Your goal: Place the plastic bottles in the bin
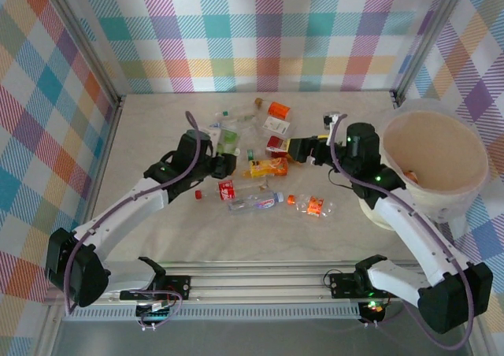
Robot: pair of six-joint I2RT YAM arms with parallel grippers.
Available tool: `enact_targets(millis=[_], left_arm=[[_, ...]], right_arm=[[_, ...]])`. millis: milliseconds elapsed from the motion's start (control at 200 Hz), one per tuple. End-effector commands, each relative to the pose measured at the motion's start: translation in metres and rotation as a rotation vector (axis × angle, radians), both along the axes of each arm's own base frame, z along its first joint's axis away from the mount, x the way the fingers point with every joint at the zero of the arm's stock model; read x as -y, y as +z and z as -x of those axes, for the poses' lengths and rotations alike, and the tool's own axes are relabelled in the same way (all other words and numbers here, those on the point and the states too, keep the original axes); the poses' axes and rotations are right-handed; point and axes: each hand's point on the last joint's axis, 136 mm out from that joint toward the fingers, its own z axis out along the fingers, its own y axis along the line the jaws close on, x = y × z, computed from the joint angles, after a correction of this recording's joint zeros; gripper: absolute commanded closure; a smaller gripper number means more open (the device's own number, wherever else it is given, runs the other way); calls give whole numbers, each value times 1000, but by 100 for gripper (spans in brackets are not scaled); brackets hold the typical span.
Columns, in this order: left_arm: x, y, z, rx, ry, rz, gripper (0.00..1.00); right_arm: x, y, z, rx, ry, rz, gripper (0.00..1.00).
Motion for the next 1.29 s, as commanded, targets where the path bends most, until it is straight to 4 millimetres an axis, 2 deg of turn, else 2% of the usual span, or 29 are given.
enact_targets(millis=[0, 135, 280, 470, 635, 760, 925, 1125, 1290], left_arm=[[44, 50, 4, 179, -159, 43, 56], [80, 73, 18, 275, -287, 41, 56], [105, 83, 25, 316, -369, 16, 56], [123, 87, 32, 330, -428, 13, 56], [131, 91, 36, 338, -455, 36, 55], [133, 92, 37, 334, -466, 49, 55], [137, 87, 37, 319, -479, 47, 55], [139, 82, 35, 304, -477, 37, 53], [140, 77, 31, 292, -454, 42, 53]], right_arm=[[-18, 24, 7, -80, 81, -92, 0], [-38, 31, 16, -121, 220, -137, 0], [-50, 34, 22, -175, 301, -188, 0], [-57, 41, 24, -168, 349, -233, 0], [-58, 30, 17, -211, 330, -232, 0], [-61, 29, 16, -227, 344, -243, 12], [-64, 28, 15, -246, 355, -255, 20], [-59, 23, 9, -252, 301, -231, 37], [-54, 20, 9, -240, 281, -197, 46]])
